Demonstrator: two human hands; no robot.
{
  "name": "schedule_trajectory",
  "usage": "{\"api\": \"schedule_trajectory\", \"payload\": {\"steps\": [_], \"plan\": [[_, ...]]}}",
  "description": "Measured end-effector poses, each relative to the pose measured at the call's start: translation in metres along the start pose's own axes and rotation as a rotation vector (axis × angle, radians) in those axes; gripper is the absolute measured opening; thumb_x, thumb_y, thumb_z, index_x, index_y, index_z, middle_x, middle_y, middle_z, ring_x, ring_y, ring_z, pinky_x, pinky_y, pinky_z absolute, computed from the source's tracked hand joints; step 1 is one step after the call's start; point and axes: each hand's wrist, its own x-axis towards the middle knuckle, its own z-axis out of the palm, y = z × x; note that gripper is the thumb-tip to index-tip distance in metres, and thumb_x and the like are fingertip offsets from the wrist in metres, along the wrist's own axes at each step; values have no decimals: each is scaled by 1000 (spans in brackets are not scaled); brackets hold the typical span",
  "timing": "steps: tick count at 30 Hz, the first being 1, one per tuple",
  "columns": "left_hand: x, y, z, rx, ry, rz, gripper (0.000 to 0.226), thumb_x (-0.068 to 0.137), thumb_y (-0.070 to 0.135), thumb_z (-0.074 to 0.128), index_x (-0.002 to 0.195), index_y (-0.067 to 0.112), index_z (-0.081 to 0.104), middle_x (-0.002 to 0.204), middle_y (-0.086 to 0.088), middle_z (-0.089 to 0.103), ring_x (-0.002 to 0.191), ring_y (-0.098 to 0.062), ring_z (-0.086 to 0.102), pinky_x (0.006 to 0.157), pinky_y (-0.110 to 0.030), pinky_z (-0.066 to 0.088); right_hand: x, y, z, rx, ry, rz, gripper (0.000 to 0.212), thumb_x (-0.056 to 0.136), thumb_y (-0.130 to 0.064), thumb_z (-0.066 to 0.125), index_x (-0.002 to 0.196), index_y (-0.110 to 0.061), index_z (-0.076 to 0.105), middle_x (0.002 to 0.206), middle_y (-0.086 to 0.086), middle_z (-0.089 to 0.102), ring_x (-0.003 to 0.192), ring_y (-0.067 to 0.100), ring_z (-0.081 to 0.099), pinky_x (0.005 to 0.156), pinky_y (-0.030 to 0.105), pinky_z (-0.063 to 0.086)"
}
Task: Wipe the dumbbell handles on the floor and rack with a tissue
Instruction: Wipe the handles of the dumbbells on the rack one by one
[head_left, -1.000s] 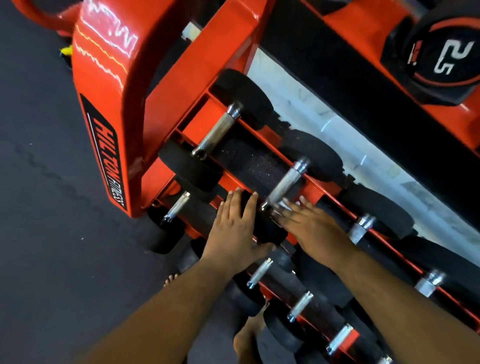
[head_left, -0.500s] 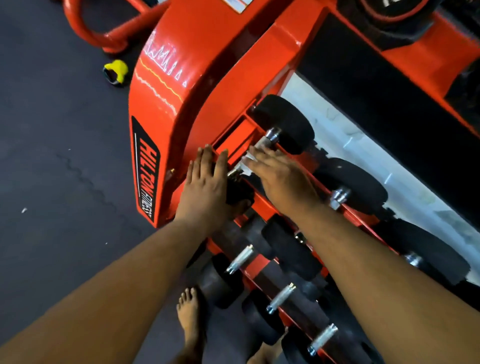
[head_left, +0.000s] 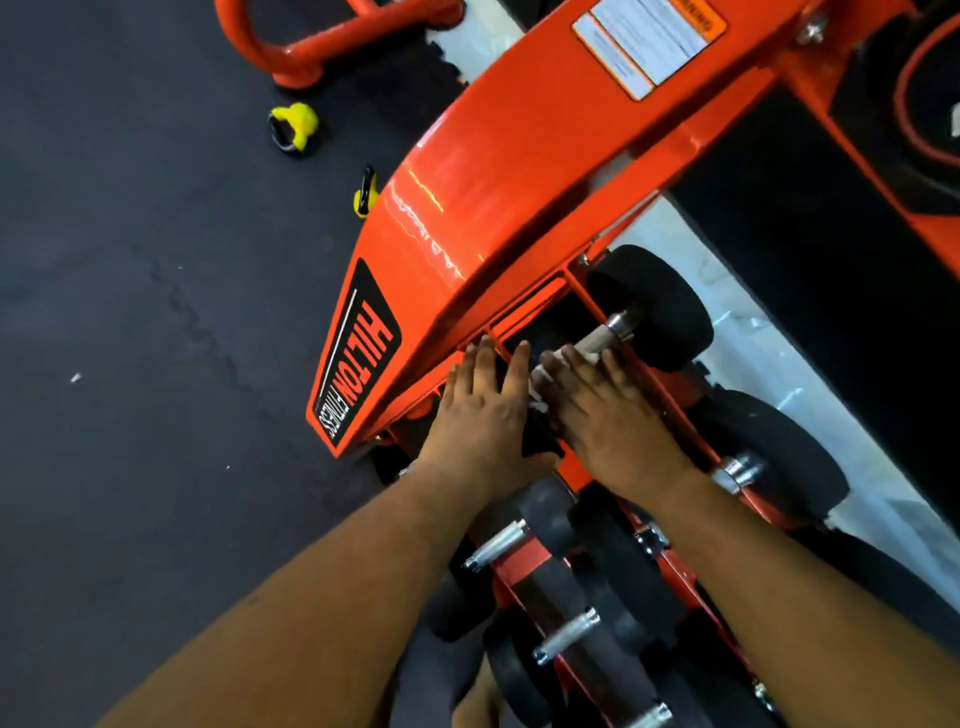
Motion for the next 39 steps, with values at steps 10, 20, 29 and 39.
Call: {"api": "schedule_trajectory", "payload": {"steps": [10, 20, 29, 39], "plan": [[0, -1, 6, -18, 85, -11, 134, 65, 64, 80, 160, 26, -6, 167, -18, 3, 155, -33, 3, 126, -43, 3, 13, 11, -9, 44, 24, -170, 53, 94, -27, 43, 144, -11, 49, 147, 11, 52, 142, 32, 42, 119, 55, 27], [1, 0, 6, -1, 64, -51, 143, 60, 65, 85, 161, 26, -9, 167, -16, 5, 155, -33, 5, 127, -44, 7, 36, 15, -10, 108, 32, -104, 43, 91, -31, 45, 130, -19, 60, 125, 5, 63, 120, 29, 58, 106, 50, 26], [3, 2, 6, -26, 67, -65, 148, 54, 64, 88, 161, 24, -4, 166, -17, 7, 154, -34, 7, 126, -47, 10, 64, 24, -17, 57, -57, -44, 42, 99, -42, 33, 100, -16, 66, 92, 10, 66, 92, 35, 60, 100, 51, 37], [2, 3, 6, -11, 83, -63, 145, 56, 61, 89, 162, 22, -2, 165, -18, 11, 153, -36, 11, 126, -47, 10, 66, 46, -25, 31, -263, -26, 74, 80, -73, 40, 113, -10, 60, 108, 14, 61, 107, 36, 54, 104, 47, 31]]}}
